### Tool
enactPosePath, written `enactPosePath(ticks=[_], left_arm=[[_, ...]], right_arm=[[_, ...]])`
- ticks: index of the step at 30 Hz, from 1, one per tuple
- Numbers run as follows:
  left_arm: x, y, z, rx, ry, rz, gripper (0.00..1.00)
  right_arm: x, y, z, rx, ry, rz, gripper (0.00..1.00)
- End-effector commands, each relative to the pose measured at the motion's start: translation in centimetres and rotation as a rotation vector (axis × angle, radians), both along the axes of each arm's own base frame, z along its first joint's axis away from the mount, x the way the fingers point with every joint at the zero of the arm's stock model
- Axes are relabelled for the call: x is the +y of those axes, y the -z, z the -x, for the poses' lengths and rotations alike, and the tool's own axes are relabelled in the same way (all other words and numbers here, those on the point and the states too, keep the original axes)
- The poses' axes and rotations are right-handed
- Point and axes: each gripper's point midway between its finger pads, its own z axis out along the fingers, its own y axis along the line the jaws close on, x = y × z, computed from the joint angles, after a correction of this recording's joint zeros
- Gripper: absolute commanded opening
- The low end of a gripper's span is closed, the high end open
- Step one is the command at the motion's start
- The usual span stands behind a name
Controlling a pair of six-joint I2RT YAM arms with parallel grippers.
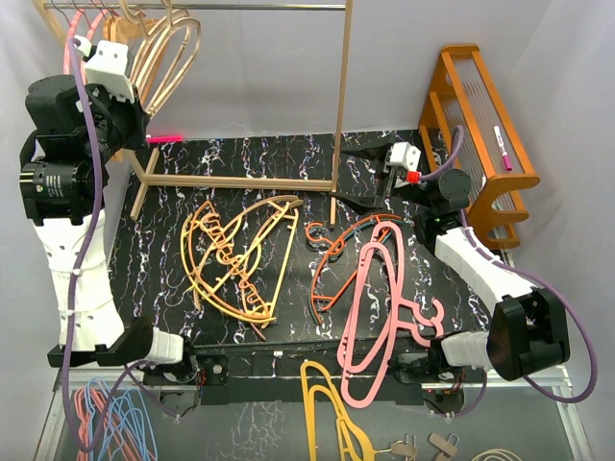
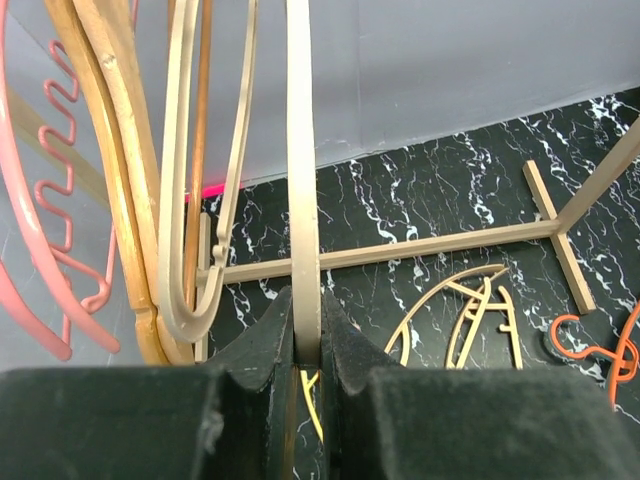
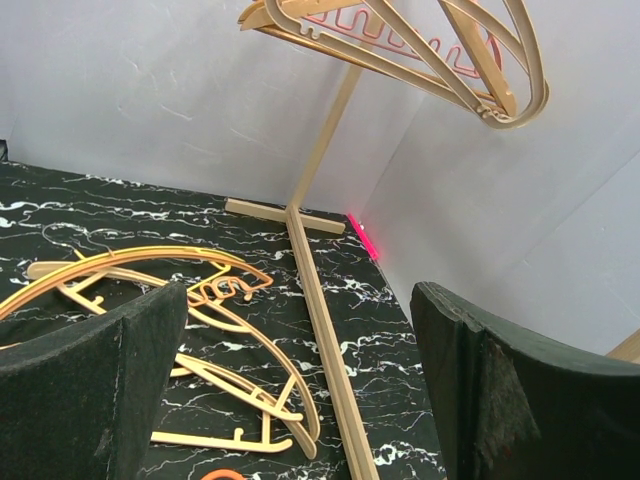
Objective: Organize the hangers
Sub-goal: Place the hanger at the clothesline.
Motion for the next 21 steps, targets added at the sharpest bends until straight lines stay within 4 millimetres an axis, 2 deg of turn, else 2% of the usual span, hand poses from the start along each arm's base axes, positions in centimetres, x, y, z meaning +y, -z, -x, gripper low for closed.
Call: enactPosePath(ticks=[1,7,15,16,17,21], left_arm=[[0.5,-2.5,0.4,-0.071,-0.033,-0.003,0.0],[0.8,-1.7,0.6,-0.044,-0.045,-0.013,0.0],[2.4,-0.7,0.8,-0.023,-0.127,-0.047,0.0],[2.5,-0.7,0.8,-0.021,-0.132,-0.046,0.0],[2.5,-1.3,1.7,-0.042,-0.134,-0.047,0.0],[2.5,-0.8,1.7,-0.025,-0.133,-0.053,0.0]], right_arm=[[-0.4,-1.3,0.7,-0.054,0.002,-0.009,0.98],[-0.3,-1.3,0.7,-0.047,-0.006,-0.007,0.98],[-0.1,-0.9,0.9,-0.019,-0.035,-0.005,0.98],[0.0,-0.9,0.9,-0.017,-0.037,-0.007,0.98],[0.0,-0.9,0.9,-0.016,-0.039,-0.006,0.98],[0.0,-1.0,0.9,-0.015,-0.043,-0.007,0.98]])
